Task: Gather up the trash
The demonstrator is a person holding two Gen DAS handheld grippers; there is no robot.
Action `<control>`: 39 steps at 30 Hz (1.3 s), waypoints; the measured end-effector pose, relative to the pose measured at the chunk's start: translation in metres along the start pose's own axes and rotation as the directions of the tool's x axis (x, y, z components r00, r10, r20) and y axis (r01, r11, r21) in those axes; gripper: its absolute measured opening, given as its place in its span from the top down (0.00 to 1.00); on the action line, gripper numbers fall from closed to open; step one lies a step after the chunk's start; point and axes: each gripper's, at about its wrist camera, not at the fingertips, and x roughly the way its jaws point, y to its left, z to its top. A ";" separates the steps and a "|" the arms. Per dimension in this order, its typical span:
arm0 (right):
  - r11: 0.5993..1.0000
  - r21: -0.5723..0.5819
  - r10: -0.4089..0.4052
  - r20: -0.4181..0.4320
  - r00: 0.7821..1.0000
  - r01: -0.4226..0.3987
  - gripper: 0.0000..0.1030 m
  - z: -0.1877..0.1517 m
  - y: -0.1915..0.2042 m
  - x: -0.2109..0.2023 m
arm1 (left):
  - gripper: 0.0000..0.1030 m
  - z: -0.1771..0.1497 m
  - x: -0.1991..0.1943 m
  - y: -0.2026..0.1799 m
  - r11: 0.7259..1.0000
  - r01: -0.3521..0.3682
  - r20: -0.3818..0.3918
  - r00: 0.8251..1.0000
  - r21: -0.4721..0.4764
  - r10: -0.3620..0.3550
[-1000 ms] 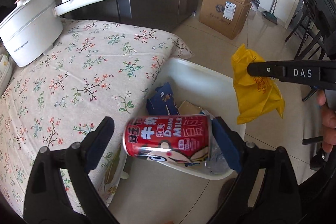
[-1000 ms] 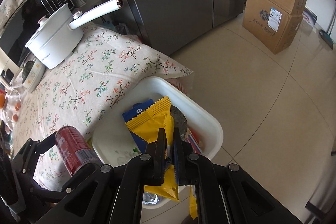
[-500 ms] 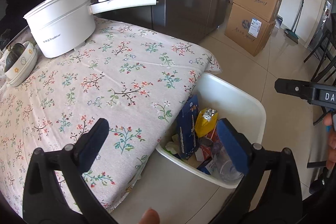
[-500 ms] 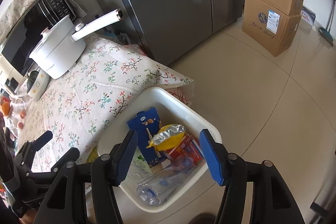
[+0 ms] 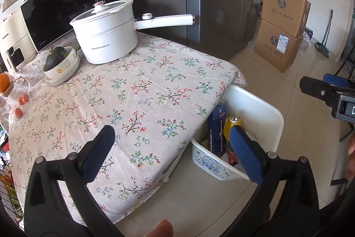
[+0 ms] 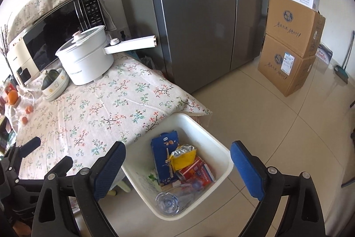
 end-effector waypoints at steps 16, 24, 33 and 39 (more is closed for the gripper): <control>0.988 -0.152 0.028 0.182 0.983 0.000 0.04 -0.044 0.066 -0.088 | 0.01 -0.041 -0.085 0.052 0.977 -0.124 0.083 0.987 -0.174 0.140; 0.983 -0.186 0.054 0.230 0.972 -0.010 0.04 -0.048 0.089 -0.099 | 0.01 -0.053 -0.107 0.059 0.966 -0.176 0.149 0.967 -0.190 0.205; 0.981 -0.192 0.054 0.231 0.971 -0.009 0.03 -0.049 0.094 -0.096 | 0.01 -0.054 -0.110 0.060 0.966 -0.172 0.163 0.965 -0.192 0.204; 0.982 -0.191 0.051 0.234 0.971 -0.006 0.02 -0.049 0.092 -0.097 | 0.01 -0.055 -0.110 0.057 0.967 -0.170 0.164 0.965 -0.191 0.202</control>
